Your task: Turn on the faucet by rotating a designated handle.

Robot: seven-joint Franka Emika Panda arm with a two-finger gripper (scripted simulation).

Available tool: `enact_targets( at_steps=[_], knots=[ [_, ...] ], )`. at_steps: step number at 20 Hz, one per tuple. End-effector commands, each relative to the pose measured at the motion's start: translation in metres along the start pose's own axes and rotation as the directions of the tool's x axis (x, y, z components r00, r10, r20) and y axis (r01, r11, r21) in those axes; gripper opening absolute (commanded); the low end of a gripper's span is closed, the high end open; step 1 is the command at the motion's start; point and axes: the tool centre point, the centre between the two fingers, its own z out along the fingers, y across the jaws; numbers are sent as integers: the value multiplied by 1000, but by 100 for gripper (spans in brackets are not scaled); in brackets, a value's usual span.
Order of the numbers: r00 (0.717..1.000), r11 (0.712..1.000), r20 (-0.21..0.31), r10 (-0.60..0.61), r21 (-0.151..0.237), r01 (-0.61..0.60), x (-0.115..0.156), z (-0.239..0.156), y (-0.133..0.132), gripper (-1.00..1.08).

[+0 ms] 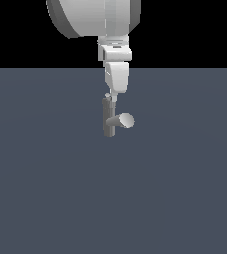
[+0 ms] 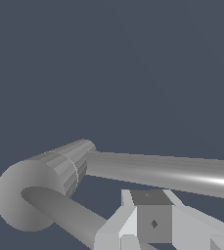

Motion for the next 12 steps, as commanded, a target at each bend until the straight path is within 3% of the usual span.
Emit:
enact_targets(
  at_steps=[1, 12],
  knots=[
    [1000, 1000, 3, -12, -3, 12, -15, 2, -6, -100],
    [999, 999, 13, -39, -20, 39, -70, 10, -31, -100]
  ],
)
